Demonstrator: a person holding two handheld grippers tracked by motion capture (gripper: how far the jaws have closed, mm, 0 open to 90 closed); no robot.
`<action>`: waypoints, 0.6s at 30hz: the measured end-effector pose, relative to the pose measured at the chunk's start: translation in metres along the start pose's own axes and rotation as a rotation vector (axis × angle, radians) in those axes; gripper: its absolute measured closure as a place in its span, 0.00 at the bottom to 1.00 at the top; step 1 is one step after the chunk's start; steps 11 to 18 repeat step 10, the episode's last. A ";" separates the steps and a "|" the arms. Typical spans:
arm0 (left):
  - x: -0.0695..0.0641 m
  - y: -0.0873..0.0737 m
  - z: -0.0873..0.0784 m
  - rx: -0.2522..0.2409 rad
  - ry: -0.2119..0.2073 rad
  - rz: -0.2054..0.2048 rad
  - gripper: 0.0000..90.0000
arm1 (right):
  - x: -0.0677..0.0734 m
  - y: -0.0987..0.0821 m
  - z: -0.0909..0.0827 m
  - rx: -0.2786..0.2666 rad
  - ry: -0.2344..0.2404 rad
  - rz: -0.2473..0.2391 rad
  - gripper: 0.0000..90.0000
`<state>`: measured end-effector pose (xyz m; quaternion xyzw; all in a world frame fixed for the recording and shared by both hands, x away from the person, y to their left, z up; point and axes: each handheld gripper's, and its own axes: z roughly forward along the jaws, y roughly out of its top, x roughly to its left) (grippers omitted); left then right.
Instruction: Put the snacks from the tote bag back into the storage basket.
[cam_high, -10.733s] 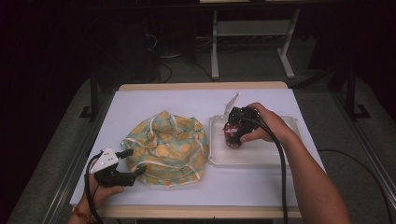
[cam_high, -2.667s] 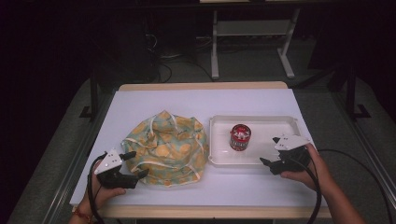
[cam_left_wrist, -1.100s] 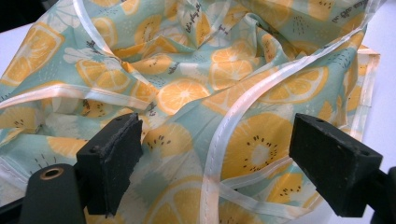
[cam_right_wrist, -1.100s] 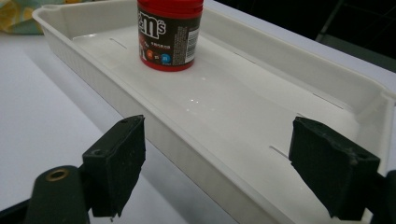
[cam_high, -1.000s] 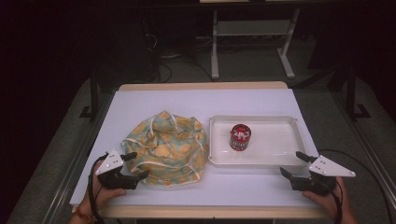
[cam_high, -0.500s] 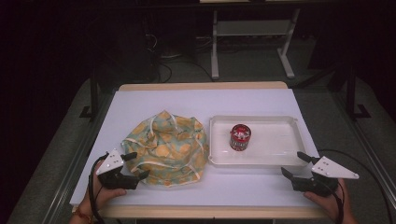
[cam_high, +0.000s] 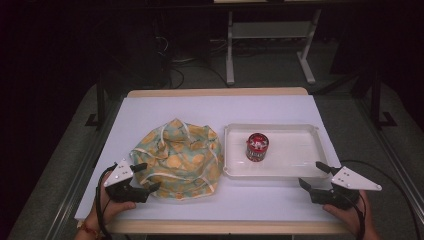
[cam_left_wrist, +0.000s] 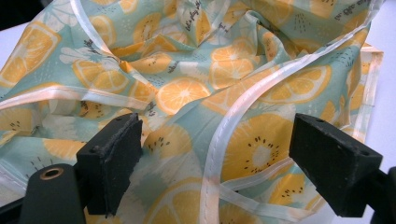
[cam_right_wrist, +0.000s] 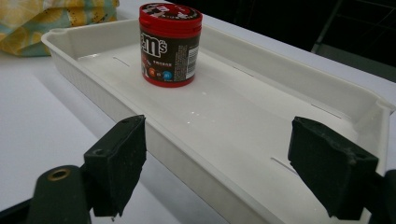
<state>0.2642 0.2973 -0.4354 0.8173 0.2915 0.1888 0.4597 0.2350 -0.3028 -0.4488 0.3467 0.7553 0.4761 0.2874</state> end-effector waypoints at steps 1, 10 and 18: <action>0.000 0.000 0.000 0.001 0.000 0.000 0.19 | 0.000 0.000 0.000 -0.002 -0.001 0.001 0.21; 0.000 0.001 0.000 -0.004 0.005 -0.004 0.19 | -0.001 0.002 0.001 -0.010 0.004 0.017 0.21; 0.000 0.001 0.000 -0.004 0.005 -0.004 0.19 | -0.001 0.002 0.001 -0.010 0.004 0.017 0.21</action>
